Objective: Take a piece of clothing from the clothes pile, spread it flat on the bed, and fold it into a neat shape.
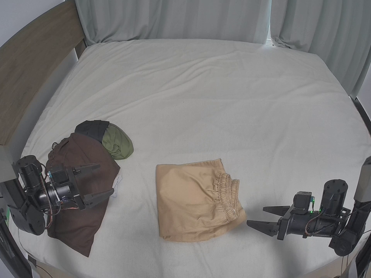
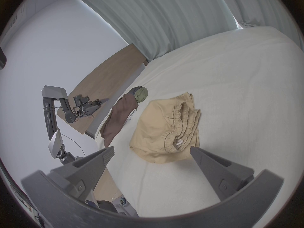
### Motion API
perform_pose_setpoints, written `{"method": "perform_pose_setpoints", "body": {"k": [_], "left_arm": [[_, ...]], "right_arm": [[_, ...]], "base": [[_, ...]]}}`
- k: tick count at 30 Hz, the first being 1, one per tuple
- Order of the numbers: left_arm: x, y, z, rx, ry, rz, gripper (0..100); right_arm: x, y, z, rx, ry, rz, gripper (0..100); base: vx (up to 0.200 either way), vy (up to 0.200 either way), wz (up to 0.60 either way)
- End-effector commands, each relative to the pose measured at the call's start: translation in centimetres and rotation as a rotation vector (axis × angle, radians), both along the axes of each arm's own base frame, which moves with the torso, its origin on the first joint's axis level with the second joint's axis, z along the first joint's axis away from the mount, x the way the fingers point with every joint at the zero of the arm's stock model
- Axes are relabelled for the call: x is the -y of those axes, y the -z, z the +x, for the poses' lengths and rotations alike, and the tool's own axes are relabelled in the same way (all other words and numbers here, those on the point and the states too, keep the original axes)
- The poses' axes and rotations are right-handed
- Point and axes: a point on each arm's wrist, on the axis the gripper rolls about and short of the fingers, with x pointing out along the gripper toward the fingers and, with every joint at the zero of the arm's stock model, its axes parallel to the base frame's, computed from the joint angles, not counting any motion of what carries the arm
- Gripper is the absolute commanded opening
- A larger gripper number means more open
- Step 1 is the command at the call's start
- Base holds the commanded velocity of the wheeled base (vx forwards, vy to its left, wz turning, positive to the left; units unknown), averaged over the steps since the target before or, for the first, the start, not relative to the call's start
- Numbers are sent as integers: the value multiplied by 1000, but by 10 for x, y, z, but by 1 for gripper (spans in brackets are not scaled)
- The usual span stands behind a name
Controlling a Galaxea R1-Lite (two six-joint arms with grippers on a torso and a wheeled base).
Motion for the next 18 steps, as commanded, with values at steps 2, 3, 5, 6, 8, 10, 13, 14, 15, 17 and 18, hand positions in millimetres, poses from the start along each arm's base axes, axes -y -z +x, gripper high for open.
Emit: {"method": "perform_pose_setpoints", "body": {"k": [2,3,5,6,8,10,13,14,15,17,18], "left_arm": [[-1,-7,-2,32,0,8,100],[-1,-7,-3,34,0,9,100],[-1,-7,-3,32,0,8,100],[-1,-7,-3,32,0,8,100],[-1,-8,-5,35,0,9,100],[0,-8,-5,35,2,9,100],[0,-8,-5,35,2,9,100],[0,-8,-5,33,2,9,100],[0,-7,-6,29,0,9,100],[0,-6,-7,24,2,8,100],[1,-6,-7,21,3,8,100]], "right_arm": [[0,19,4,-76,13,-37,100],[0,22,6,-90,17,-44,100],[0,27,8,-102,21,-53,100],[0,27,8,-102,21,-53,100],[0,43,17,-142,43,-78,100],[-2,48,21,-153,43,-81,100],[-4,56,26,-167,44,-84,100],[-4,57,28,-168,45,-83,100],[-6,58,32,-161,49,-78,100],[-7,61,40,-153,60,-65,100],[-8,62,44,-156,65,-56,100]], "base": [[0,0,0],[0,0,0],[0,0,0],[0,0,0],[0,0,0],[0,0,0],[0,0,0],[0,0,0],[0,0,0],[0,0,0],[0,0,0]]}}
